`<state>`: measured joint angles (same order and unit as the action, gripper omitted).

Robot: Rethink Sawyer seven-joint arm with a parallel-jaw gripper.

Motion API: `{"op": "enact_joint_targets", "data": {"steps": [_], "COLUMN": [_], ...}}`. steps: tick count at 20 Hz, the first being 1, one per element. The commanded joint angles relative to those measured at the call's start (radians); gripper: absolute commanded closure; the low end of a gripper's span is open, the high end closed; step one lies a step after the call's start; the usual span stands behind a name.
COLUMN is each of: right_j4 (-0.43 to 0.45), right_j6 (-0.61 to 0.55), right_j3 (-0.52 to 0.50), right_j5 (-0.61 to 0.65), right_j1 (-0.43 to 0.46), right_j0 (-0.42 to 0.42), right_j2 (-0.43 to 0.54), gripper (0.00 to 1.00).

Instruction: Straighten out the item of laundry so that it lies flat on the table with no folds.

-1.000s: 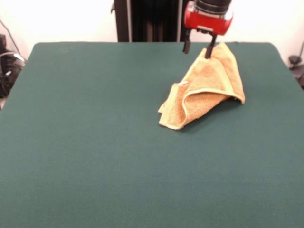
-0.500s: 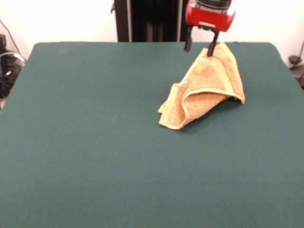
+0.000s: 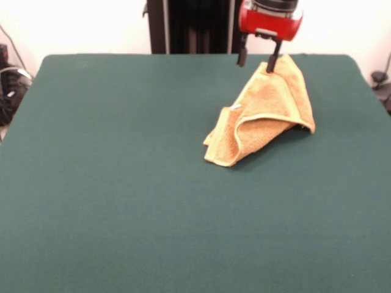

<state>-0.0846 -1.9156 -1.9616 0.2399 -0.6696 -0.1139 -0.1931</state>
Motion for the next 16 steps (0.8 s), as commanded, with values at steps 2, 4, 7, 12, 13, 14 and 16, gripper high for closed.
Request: {"op": "enact_joint_targets", "data": {"steps": [2, 4, 7, 12, 13, 14, 16], "right_j4": [0.005, 0.003, -0.003, -0.004, -0.004, -0.002, -0.004], "right_j6": [-0.147, -0.149, -0.161, -0.168, -0.170, -0.167, -0.165], "right_j3": [-0.027, -0.022, -0.020, 0.007, 0.012, 0.018, 0.029], "right_j5": [-0.034, -0.034, -0.052, -0.069, -0.074, -0.076, -0.071], "right_j1": [0.013, 0.011, 0.009, 0.014, 0.016, 0.018, 0.021], "right_j0": [-0.034, -0.037, -0.043, -0.075, -0.082, -0.088, -0.097], "right_j2": [0.097, 0.094, 0.091, 0.074, 0.069, 0.064, 0.061], "gripper": [0.00, 0.00, 0.00, 0.00, 0.00, 0.00, 0.00]}}
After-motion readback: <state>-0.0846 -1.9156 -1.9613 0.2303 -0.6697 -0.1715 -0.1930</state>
